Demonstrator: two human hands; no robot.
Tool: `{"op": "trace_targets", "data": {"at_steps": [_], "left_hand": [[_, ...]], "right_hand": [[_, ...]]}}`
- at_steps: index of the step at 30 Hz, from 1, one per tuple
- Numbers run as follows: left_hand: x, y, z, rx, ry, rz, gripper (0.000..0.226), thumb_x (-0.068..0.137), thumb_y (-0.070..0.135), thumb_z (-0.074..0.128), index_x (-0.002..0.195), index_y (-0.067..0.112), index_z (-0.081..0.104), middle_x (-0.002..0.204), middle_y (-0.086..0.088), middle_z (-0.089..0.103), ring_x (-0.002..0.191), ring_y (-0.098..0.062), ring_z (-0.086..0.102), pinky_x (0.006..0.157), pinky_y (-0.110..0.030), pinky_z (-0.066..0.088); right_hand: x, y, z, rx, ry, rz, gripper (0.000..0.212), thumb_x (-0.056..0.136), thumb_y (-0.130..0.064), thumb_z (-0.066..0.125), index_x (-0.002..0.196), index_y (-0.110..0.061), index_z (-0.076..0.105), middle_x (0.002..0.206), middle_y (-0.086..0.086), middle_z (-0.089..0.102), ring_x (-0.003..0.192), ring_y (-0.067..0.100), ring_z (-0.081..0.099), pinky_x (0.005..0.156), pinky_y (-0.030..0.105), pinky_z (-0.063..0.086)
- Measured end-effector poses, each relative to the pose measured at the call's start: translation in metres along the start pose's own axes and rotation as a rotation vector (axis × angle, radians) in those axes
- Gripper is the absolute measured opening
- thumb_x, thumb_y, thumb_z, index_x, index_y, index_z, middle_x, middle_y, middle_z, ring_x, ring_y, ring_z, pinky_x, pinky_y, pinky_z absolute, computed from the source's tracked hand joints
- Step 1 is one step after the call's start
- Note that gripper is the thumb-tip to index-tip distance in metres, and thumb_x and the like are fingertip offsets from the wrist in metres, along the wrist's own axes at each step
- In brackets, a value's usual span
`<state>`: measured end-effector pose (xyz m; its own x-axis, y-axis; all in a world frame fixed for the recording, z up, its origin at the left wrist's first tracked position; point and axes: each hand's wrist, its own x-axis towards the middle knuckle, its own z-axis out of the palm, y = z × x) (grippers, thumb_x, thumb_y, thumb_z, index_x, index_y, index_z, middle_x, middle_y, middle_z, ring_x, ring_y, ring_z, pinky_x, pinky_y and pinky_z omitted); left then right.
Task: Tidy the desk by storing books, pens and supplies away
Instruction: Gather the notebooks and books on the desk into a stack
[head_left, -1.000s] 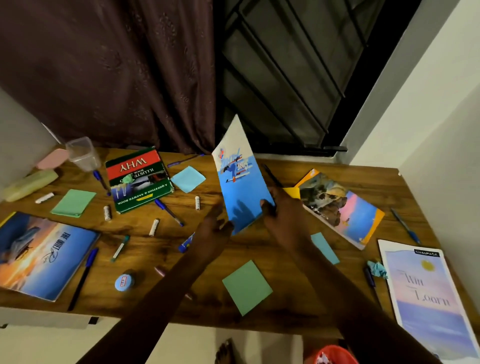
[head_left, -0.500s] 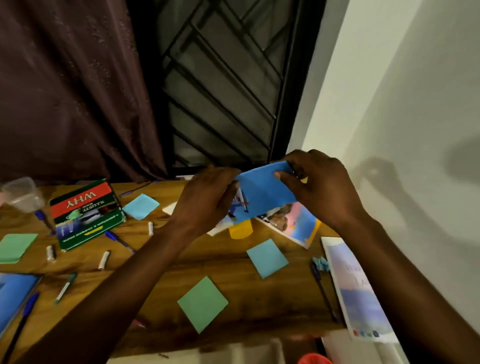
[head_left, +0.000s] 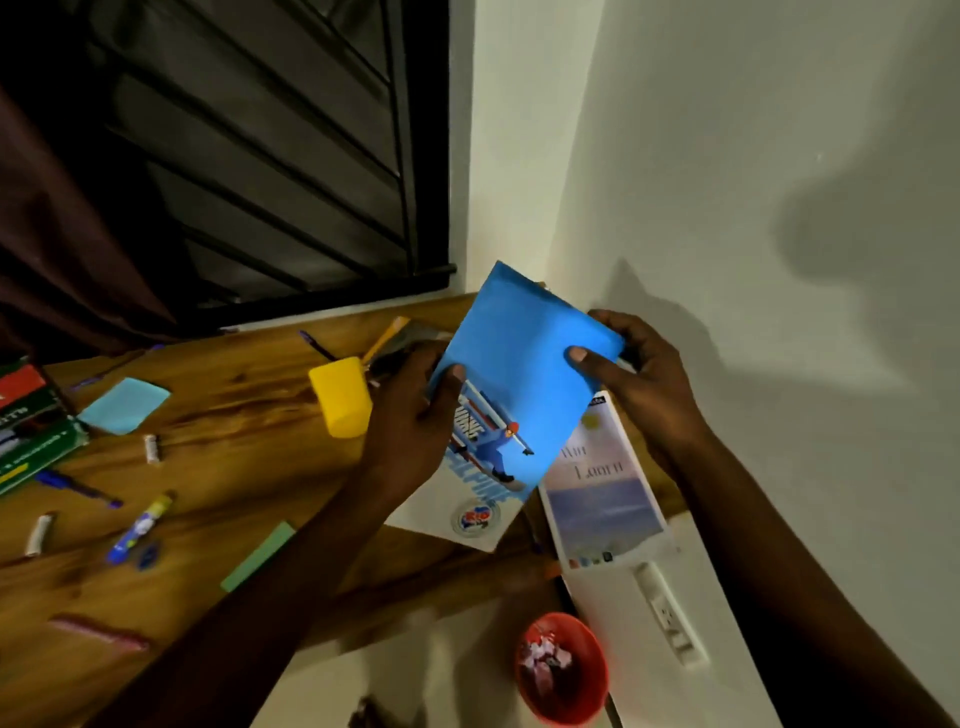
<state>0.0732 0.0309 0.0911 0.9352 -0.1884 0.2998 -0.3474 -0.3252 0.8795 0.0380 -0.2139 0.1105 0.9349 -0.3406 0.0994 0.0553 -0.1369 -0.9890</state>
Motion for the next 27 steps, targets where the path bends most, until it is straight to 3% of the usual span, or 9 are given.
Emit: {"op": "trace_targets", "data": {"at_steps": [5,9,11,15,18,20,22,25,27], "left_hand": [[-0.001,-0.013,0.059,-0.137,0.068,-0.164,0.02,0.104,0.023,0.054,0.121,0.019,0.065,0.107,0.006,0.071,0.094,-0.004,0.069,0.076,-0.019,0.052],[0.0,-0.026,0.1,-0.253,0.194,-0.417,0.015,0.103,0.021,0.056,0.116,0.018,0.064,0.106,-0.003,0.072,0.09,-0.021,0.072,0.075,-0.033,0.058],[0.002,-0.036,0.117,-0.22,0.222,-0.522,0.018,0.102,0.02,0.057,0.117,0.013,0.064,0.11,-0.01,0.072,0.096,-0.029,0.07,0.083,-0.041,0.058],[-0.004,-0.051,0.151,-0.192,0.02,-0.658,0.036,0.095,0.012,0.062,0.131,0.012,0.057,0.127,-0.009,0.066,0.109,-0.03,0.066,0.093,-0.043,0.054],[-0.024,-0.071,0.18,-0.235,-0.1,-0.603,0.058,0.083,0.011,0.063,0.14,0.006,0.049,0.135,-0.021,0.061,0.121,-0.04,0.061,0.103,-0.053,0.051],[-0.036,-0.09,0.199,-0.199,-0.189,-0.591,0.061,0.09,-0.004,0.06,0.147,-0.003,0.039,0.143,-0.025,0.053,0.131,-0.044,0.053,0.111,-0.054,0.043],[-0.045,-0.073,0.199,-0.131,-0.252,-0.62,0.065,0.091,-0.015,0.053,0.151,0.001,0.032,0.148,-0.02,0.05,0.136,-0.04,0.048,0.114,-0.049,0.041],[-0.053,-0.072,0.203,-0.027,-0.316,-0.662,0.064,0.095,-0.007,0.051,0.153,0.011,0.029,0.151,-0.01,0.047,0.136,-0.032,0.048,0.106,-0.036,0.044],[-0.055,-0.069,0.202,0.009,-0.34,-0.654,0.066,0.096,0.0,0.051,0.155,0.013,0.026,0.156,-0.009,0.041,0.141,-0.03,0.043,0.111,-0.036,0.04]], "right_hand": [[-0.018,0.054,-0.04,0.187,0.017,0.274,0.059,0.086,-0.023,0.083,0.137,-0.034,0.054,0.131,-0.009,0.069,0.116,0.016,0.07,0.088,0.045,0.061],[-0.032,0.085,-0.058,0.176,-0.033,0.446,0.03,0.093,-0.014,0.074,0.121,-0.02,0.068,0.115,0.009,0.077,0.091,0.023,0.076,0.066,0.034,0.059],[-0.037,0.102,-0.064,0.113,-0.039,0.461,0.018,0.092,-0.003,0.071,0.107,-0.012,0.072,0.101,0.012,0.079,0.078,0.025,0.074,0.058,0.029,0.056],[-0.046,0.134,-0.078,-0.028,0.037,0.468,0.022,0.089,0.002,0.072,0.084,-0.02,0.073,0.083,0.0,0.078,0.071,0.014,0.072,0.05,0.02,0.051],[-0.055,0.157,-0.096,-0.094,0.048,0.485,0.028,0.084,0.005,0.075,0.095,-0.021,0.074,0.097,0.005,0.078,0.074,0.01,0.072,0.055,0.019,0.053],[-0.062,0.168,-0.106,-0.151,0.036,0.474,0.041,0.081,0.007,0.076,0.106,-0.025,0.071,0.101,-0.002,0.077,0.08,0.005,0.072,0.064,0.019,0.056],[-0.066,0.177,-0.113,-0.214,0.026,0.445,0.05,0.079,0.01,0.075,0.109,-0.029,0.07,0.104,-0.006,0.077,0.086,0.0,0.073,0.07,0.019,0.058],[-0.068,0.183,-0.116,-0.299,0.053,0.42,0.047,0.081,0.008,0.073,0.104,-0.032,0.07,0.103,-0.007,0.077,0.084,0.001,0.071,0.068,0.015,0.057],[-0.068,0.184,-0.115,-0.359,0.069,0.391,0.04,0.084,0.006,0.072,0.112,-0.021,0.073,0.098,-0.009,0.073,0.08,-0.001,0.066,0.061,0.006,0.05]]}}
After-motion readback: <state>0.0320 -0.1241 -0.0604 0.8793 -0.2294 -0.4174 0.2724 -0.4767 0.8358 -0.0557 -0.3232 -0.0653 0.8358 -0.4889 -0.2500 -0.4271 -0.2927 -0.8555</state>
